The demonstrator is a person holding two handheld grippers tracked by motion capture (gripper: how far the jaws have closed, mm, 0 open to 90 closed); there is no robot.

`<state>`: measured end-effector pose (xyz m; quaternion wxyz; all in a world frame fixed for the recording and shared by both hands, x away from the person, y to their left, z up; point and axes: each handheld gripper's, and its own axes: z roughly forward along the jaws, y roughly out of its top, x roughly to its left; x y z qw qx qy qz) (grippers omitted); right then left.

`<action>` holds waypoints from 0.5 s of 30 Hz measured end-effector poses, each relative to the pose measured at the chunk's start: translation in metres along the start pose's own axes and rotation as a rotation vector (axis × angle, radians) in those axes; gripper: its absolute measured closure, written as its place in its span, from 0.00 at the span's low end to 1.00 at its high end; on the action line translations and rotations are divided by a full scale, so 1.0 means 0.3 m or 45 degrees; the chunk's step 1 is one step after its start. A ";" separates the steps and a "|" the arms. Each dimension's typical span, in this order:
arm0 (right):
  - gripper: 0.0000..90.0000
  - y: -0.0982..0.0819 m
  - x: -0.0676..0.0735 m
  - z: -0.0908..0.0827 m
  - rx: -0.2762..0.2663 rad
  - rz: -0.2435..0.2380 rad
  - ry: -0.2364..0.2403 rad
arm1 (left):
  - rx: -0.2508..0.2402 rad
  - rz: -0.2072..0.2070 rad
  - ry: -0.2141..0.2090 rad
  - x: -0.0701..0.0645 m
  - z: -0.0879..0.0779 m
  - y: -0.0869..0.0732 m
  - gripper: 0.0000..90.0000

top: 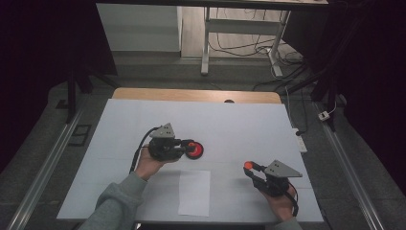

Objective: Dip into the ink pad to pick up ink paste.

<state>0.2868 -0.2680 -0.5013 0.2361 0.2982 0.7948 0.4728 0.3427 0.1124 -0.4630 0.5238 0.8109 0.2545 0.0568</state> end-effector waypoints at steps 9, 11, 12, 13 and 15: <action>0.72 0.000 0.000 0.000 0.001 -0.002 -0.002 | 0.015 0.010 -0.047 -0.014 -0.007 -0.006 0.81; 0.72 -0.001 0.001 0.001 0.001 -0.004 0.000 | 0.018 0.008 -0.053 -0.015 -0.004 -0.007 0.81; 0.72 -0.001 0.002 0.003 -0.005 -0.001 0.003 | 0.020 0.006 -0.058 -0.016 -0.002 -0.008 0.81; 0.72 -0.001 0.002 0.002 -0.005 -0.002 0.004 | 0.022 0.008 -0.059 -0.018 -0.001 -0.009 0.81; 0.72 0.000 0.002 0.000 0.002 -0.003 0.000 | 0.027 0.010 -0.065 -0.021 0.000 -0.010 0.81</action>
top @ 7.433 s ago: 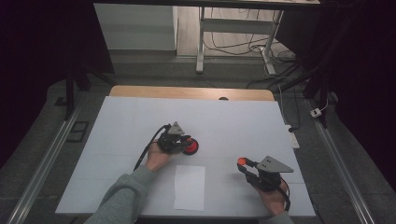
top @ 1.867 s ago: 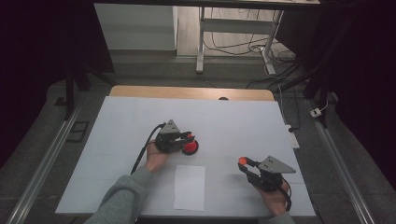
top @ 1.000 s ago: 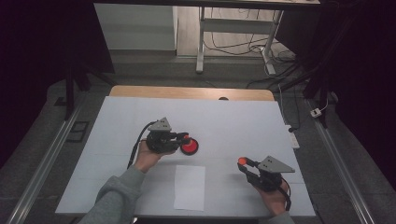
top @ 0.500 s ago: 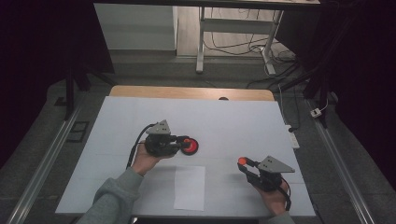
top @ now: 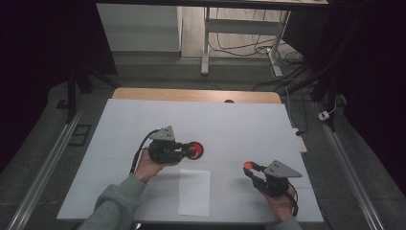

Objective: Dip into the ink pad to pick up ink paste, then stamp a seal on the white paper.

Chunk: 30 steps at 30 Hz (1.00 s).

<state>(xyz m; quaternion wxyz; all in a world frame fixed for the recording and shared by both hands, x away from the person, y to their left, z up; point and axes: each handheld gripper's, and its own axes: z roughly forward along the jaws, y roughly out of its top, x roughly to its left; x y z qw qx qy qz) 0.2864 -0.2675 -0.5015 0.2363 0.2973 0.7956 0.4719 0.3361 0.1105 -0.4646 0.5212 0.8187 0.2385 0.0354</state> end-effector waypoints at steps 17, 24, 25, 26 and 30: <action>0.72 0.000 -0.003 0.000 -0.002 -0.001 0.000 | 0.024 0.022 -0.034 -0.042 -0.009 -0.020 0.81; 0.72 0.000 -0.004 -0.001 -0.004 -0.001 -0.001 | 0.045 0.034 -0.055 -0.066 -0.009 -0.042 0.81; 0.72 0.000 -0.003 -0.001 -0.004 0.000 -0.001 | 0.051 0.034 -0.058 -0.069 -0.007 -0.046 0.81; 0.72 0.000 -0.003 0.000 -0.003 0.000 -0.001 | 0.058 0.036 -0.058 -0.072 -0.006 -0.051 0.81; 0.72 -0.001 -0.002 0.001 0.001 0.003 -0.003 | 0.078 0.035 -0.063 -0.080 0.000 -0.068 0.81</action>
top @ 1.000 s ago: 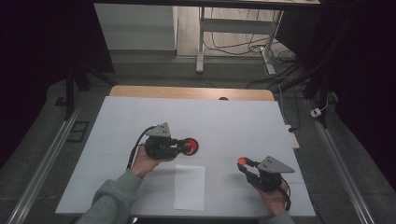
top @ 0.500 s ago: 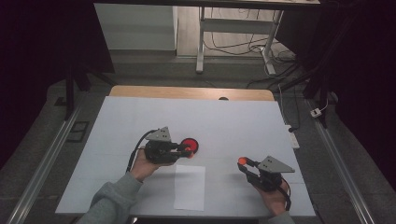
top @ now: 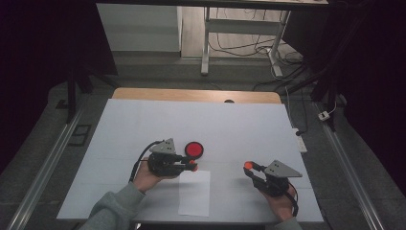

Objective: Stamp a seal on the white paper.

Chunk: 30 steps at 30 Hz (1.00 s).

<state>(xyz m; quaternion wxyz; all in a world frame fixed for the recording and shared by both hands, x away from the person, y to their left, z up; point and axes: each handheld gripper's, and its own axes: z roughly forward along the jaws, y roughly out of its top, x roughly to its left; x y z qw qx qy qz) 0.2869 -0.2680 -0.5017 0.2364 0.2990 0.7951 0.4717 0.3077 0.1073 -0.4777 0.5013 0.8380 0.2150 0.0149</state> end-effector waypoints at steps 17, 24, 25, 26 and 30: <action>0.72 -0.001 0.001 0.003 0.004 0.002 0.001 | 0.046 0.022 -0.020 -0.035 0.035 -0.030 0.81; 0.72 -0.004 -0.002 0.006 -0.002 0.004 0.006 | 0.059 0.026 -0.024 -0.040 0.044 -0.037 0.81; 0.72 -0.003 -0.001 0.005 0.002 0.001 0.004 | 0.061 0.025 -0.025 -0.041 0.045 -0.038 0.81; 0.72 -0.003 -0.001 0.006 -0.003 0.002 0.006 | 0.062 0.025 -0.026 -0.042 0.045 -0.039 0.81; 0.72 -0.002 -0.001 0.005 0.003 0.001 0.003 | 0.073 0.032 -0.039 -0.048 0.051 -0.043 0.81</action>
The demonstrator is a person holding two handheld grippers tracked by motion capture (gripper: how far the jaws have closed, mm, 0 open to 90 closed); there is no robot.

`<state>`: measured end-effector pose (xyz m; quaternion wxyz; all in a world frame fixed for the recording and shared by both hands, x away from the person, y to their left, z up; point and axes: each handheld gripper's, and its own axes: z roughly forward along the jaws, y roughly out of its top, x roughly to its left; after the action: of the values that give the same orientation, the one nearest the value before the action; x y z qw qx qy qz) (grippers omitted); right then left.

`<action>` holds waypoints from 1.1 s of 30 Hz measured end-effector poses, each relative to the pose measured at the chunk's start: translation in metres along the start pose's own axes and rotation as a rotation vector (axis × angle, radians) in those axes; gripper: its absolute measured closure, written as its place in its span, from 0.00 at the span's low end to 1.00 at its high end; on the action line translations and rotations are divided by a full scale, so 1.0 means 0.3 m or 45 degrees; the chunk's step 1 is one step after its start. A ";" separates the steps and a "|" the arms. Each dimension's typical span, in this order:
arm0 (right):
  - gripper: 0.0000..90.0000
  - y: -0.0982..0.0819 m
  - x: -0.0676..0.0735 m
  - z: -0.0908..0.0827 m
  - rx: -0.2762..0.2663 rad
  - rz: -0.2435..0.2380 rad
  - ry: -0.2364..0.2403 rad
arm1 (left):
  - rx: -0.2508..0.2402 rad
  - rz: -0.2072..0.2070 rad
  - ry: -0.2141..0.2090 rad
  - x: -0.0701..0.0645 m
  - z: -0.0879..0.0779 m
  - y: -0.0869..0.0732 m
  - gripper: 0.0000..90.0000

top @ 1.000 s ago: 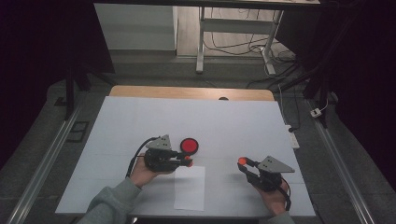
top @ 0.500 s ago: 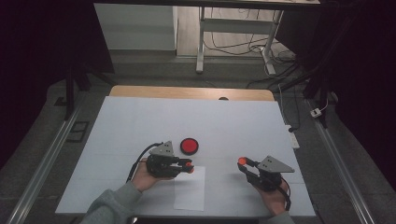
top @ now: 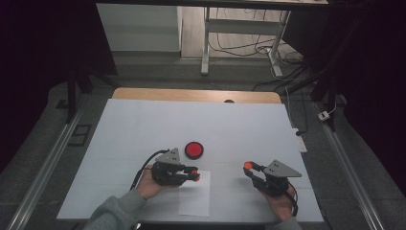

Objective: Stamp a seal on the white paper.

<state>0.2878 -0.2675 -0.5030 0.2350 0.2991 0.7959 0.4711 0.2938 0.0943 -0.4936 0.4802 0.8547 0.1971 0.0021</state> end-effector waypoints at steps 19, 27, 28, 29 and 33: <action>0.72 -0.002 0.000 0.003 0.006 0.002 -0.001 | 0.099 0.024 0.000 -0.003 0.043 -0.039 0.81; 0.72 -0.002 0.002 0.002 0.006 0.001 0.000 | 0.129 0.031 0.008 -0.007 0.055 -0.050 0.81; 0.72 -0.002 0.002 0.002 0.007 0.000 0.000 | 0.132 0.033 0.009 -0.007 0.058 -0.051 0.81; 0.72 -0.002 0.002 0.003 0.004 0.001 0.002 | 0.134 0.032 0.012 -0.007 0.060 -0.052 0.80; 0.72 -0.001 0.003 0.004 0.008 0.000 0.000 | 0.136 0.034 0.016 -0.004 0.067 -0.057 0.81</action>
<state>0.2877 -0.2664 -0.5039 0.2341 0.2999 0.7974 0.4685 0.2908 0.0852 -0.5183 0.4327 0.8817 0.1883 0.0032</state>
